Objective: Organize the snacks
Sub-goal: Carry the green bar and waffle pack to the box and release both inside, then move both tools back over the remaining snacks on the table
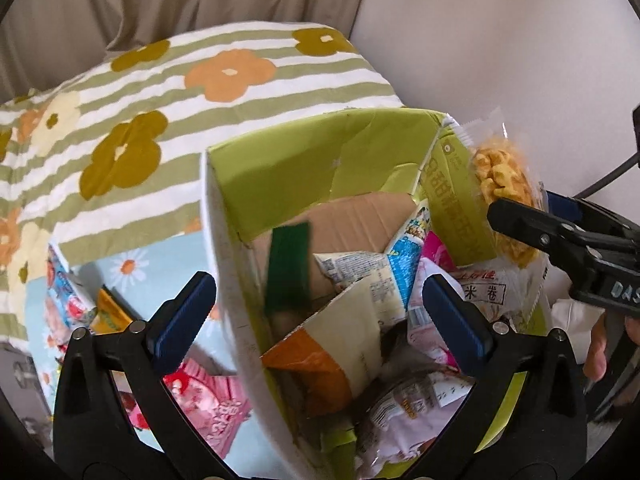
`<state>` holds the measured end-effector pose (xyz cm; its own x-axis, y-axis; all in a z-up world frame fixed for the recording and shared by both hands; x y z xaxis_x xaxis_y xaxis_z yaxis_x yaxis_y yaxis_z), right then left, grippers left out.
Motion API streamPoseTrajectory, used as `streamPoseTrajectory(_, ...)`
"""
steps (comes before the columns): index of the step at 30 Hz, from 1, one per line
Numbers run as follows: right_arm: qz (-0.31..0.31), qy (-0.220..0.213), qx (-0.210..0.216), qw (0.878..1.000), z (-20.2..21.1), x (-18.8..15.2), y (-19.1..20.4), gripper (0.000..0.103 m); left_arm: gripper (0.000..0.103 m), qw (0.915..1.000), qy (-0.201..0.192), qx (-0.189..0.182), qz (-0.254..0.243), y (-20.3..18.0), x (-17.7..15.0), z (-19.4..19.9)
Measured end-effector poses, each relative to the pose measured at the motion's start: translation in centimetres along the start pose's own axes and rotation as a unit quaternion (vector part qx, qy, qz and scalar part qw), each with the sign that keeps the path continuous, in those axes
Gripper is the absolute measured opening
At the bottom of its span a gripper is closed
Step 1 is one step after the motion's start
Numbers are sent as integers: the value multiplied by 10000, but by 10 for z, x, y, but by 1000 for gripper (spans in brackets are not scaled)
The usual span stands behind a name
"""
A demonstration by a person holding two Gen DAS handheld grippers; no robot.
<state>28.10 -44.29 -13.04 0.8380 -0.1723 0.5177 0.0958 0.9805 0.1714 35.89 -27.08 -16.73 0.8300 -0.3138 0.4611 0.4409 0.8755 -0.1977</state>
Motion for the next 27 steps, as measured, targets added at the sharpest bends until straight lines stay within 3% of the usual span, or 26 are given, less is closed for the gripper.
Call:
streamPoseTrajectory(10,64,81,-3,9999,-13,10,6,79,103,9999,-111,81,-32,7,-12,12)
streamPoseTrajectory(12,123,35,-18,9999,-14,11,9,94,103,9999,-121,117,-31,7,-13,14)
streamPoseTrajectory(14,149,-110,-14,9998,-10,12,11,101,103,9998,-126,164,-30,8,-16,16)
streamPoseTrajectory(27,152,-467,149,9987,18,3,13,101,103,9991,-255,316,145,11,-37,36)
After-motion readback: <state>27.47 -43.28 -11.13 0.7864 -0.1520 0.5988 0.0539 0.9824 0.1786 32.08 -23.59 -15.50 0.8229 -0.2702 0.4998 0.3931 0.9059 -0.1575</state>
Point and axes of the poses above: each gripper's, at about its wrist camera, not at the fingertips, and z roughly against the way its jaws point, y to its left, x to its top, the point moved 1 cm from there along -z, roughly the way its jaws point, and after that the axes turned 1 degree about z, right-handed, at the moved point
